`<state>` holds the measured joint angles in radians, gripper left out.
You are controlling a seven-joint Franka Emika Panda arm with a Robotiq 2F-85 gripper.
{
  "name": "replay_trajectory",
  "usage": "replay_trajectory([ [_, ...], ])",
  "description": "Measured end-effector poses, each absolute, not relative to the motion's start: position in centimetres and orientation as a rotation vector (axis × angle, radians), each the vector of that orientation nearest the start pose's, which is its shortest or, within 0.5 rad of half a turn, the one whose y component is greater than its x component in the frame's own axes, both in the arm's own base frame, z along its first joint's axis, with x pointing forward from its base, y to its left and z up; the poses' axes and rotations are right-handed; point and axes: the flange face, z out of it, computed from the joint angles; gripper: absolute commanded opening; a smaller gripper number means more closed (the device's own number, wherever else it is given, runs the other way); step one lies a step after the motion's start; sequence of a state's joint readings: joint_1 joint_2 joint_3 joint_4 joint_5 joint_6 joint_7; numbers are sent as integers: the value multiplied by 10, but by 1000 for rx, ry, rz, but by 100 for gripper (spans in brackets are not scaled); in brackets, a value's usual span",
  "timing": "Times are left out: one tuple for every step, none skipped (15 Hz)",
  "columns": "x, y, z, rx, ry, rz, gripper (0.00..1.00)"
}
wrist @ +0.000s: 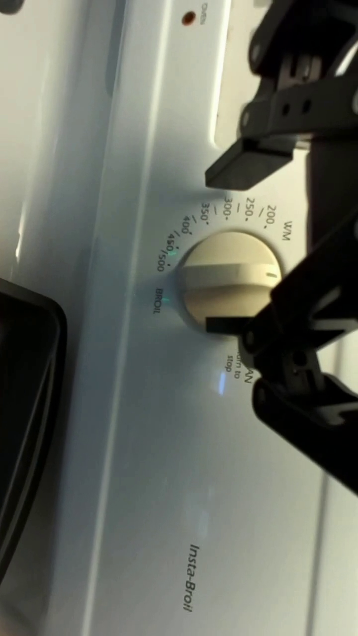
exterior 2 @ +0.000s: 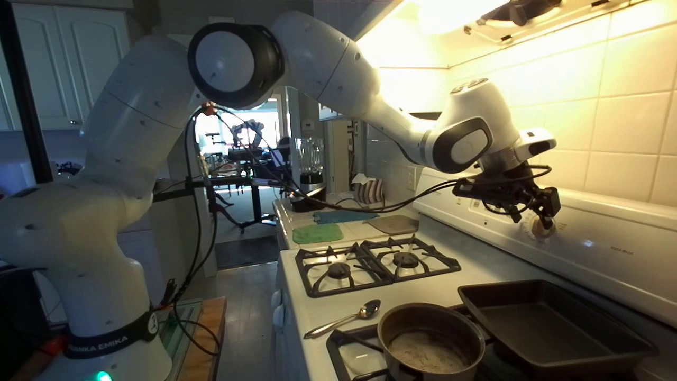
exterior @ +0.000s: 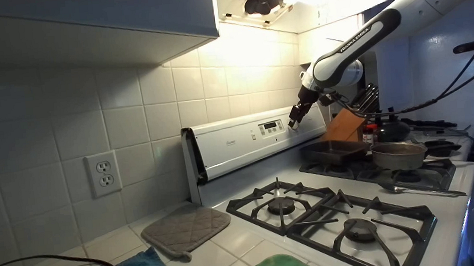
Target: Twist the nozzle on the stove
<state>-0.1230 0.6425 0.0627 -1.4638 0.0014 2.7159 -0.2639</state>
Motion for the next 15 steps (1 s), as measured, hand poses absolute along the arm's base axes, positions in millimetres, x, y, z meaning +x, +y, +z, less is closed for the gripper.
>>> replay_trajectory([
  [760, -58, 376, -3046, -270, -965, 31],
  [760, -61, 377, -3047, -265, -967, 24],
  [760, -64, 378, -3049, -259, -969, 18],
  [760, -66, 378, -3050, -255, -971, 10],
  [760, -67, 379, -3050, -254, -972, 4],
  [760, -67, 379, -3050, -255, -970, 2],
  [760, -68, 380, -3052, -255, -969, 4],
  [759, -68, 381, -3053, -259, -964, 3],
  [759, -68, 381, -3054, -262, -963, 1],
  [759, -68, 382, -3055, -265, -956, 4],
  [759, -68, 382, -3056, -270, -955, 4],
  [759, -68, 382, -3057, -278, -955, 4],
  [759, -68, 382, -3059, -290, -955, 4],
  [759, -67, 382, -3061, -301, -954, 4],
  [759, -68, 382, -3063, -314, -953, 4],
])
